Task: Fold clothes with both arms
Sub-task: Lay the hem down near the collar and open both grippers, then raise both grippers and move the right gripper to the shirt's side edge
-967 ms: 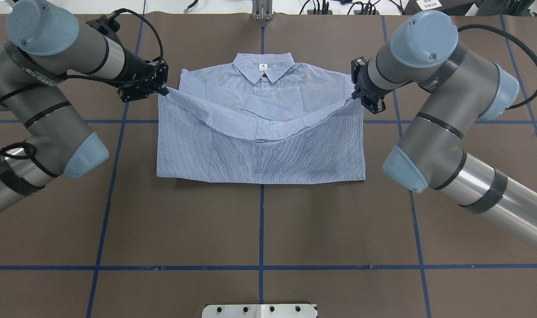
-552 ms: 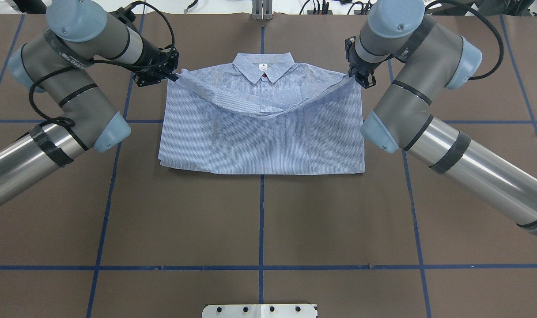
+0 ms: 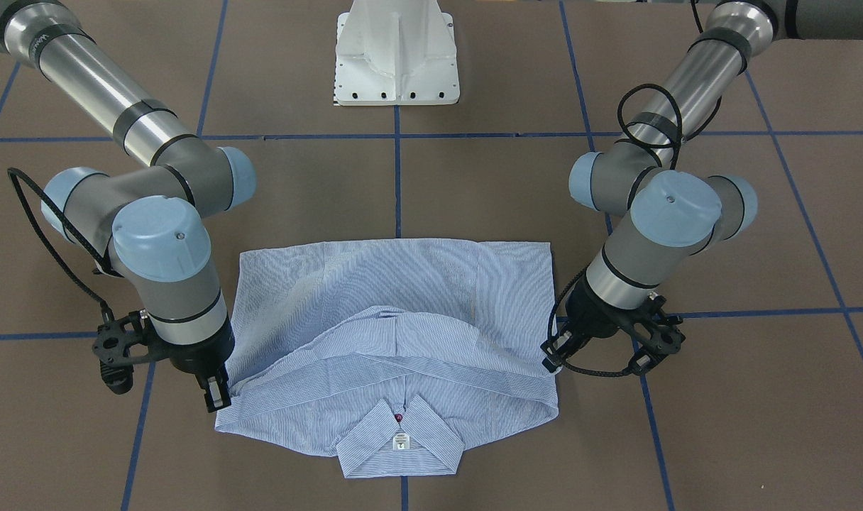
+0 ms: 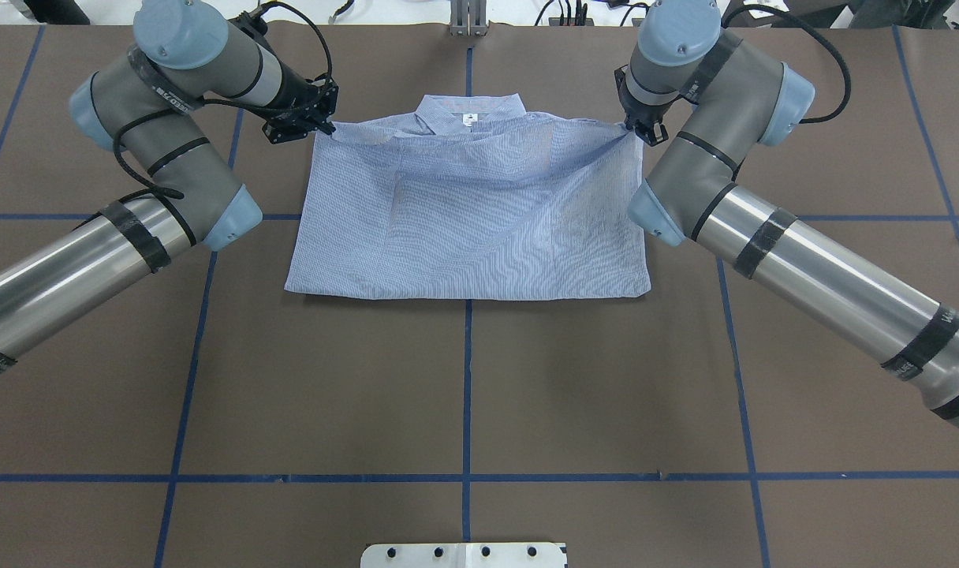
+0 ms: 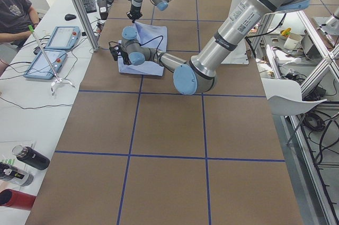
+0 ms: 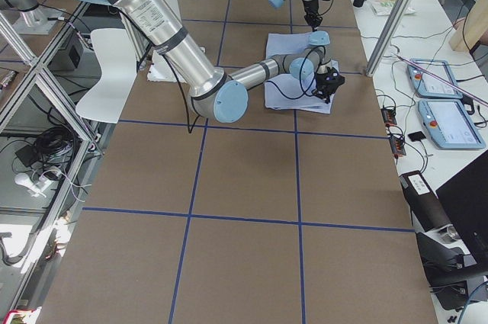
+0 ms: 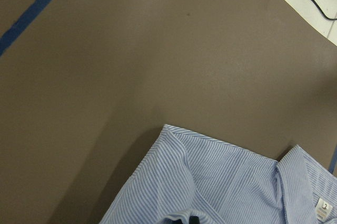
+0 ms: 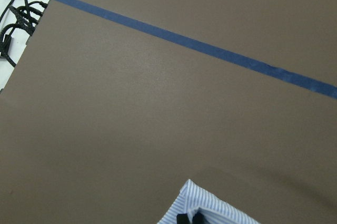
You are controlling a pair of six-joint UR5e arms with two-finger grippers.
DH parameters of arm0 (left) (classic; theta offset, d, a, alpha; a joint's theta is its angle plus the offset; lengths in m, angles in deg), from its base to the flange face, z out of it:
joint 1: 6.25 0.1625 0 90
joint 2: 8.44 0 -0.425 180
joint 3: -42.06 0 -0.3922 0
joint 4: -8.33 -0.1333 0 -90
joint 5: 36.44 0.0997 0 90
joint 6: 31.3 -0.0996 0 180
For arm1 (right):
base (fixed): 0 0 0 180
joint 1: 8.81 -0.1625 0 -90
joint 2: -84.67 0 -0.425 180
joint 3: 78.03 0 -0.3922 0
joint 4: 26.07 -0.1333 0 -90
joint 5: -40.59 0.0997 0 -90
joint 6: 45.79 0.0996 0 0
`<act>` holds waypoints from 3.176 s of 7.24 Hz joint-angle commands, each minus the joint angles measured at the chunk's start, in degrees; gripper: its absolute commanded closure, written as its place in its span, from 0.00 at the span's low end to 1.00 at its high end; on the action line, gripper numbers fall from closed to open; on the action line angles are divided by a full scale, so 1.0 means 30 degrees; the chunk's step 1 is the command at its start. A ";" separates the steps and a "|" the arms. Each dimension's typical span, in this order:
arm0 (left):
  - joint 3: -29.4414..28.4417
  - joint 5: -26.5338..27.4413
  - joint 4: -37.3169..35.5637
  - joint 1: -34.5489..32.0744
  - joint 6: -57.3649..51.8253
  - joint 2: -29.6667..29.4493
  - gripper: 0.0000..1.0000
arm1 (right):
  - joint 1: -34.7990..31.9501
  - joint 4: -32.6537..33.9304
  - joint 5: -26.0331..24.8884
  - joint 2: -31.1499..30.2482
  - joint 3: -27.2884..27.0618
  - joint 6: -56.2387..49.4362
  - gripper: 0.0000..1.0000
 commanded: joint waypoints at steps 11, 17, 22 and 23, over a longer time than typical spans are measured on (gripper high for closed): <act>0.0169 0.1062 0.1669 -0.0582 -0.0725 0.0915 0.53 | 0.0153 0.1284 0.1886 -0.3575 -0.6319 -0.1657 0.16; 0.4388 0.1061 0.3021 -0.0702 -0.0785 0.3492 0.51 | 0.4455 0.1408 0.0198 -0.9513 -1.3032 0.2385 0.15; 0.4596 0.1061 0.3050 -0.0702 -0.0843 0.4198 0.52 | 0.5259 0.1496 -0.0634 -0.8782 -1.2240 0.2419 0.25; 0.4596 0.1061 0.3050 -0.0702 -0.0873 0.4257 0.52 | 0.5259 0.1496 -0.0634 -0.8664 -1.1978 0.2419 0.26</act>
